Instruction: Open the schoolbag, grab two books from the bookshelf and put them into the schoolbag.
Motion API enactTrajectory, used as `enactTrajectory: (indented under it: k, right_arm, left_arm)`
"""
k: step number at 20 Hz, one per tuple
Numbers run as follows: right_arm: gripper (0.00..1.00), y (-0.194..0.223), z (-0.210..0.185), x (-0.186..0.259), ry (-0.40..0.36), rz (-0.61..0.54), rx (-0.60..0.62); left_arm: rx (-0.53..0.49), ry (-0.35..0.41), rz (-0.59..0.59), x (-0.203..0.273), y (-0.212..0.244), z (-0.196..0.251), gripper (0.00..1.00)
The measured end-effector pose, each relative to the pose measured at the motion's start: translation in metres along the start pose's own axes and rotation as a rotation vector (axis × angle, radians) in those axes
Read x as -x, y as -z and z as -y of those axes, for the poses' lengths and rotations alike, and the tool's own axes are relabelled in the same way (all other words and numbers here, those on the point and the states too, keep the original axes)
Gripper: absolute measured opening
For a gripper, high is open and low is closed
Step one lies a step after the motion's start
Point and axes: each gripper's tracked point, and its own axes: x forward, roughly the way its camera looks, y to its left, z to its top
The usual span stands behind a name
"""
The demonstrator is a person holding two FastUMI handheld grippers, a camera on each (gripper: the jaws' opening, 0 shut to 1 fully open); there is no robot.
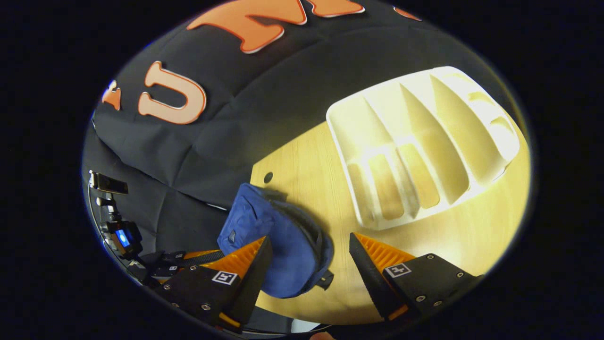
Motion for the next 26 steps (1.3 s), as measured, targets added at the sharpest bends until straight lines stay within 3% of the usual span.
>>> enactTrajectory:
  k: [1, 4, 6, 14, 21, 26]
  right_arm:
    - [0.97, -0.005, 0.008, 0.006, 0.019, 0.017, 0.016]
    - [0.97, -0.026, 0.026, 0.026, 0.048, 0.083, 0.070]
    - [0.97, -0.045, 0.035, 0.041, 0.071, 0.146, 0.103]
    - [0.97, -0.111, 0.073, 0.102, 0.219, 0.398, 0.307]
    - [0.97, -0.146, 0.069, 0.137, 0.269, 0.543, 0.461]
    - [0.97, -0.174, 0.061, 0.173, 0.296, 0.690, 0.518]
  left_arm:
    - [0.005, 0.000, 0.004, -0.003, -0.003, 0.006, 0.60]
    - [0.002, -0.024, 0.030, -0.008, -0.009, 0.018, 0.80]
    - [-0.010, -0.087, 0.052, -0.011, -0.015, 0.017, 0.96]
    - [-0.034, -0.225, 0.268, -0.003, -0.061, 0.047, 0.98]
    - [-0.100, -0.333, 0.624, 0.044, -0.118, 0.080, 0.97]
    - [-0.092, -0.371, 0.864, 0.073, -0.140, 0.086, 0.96]
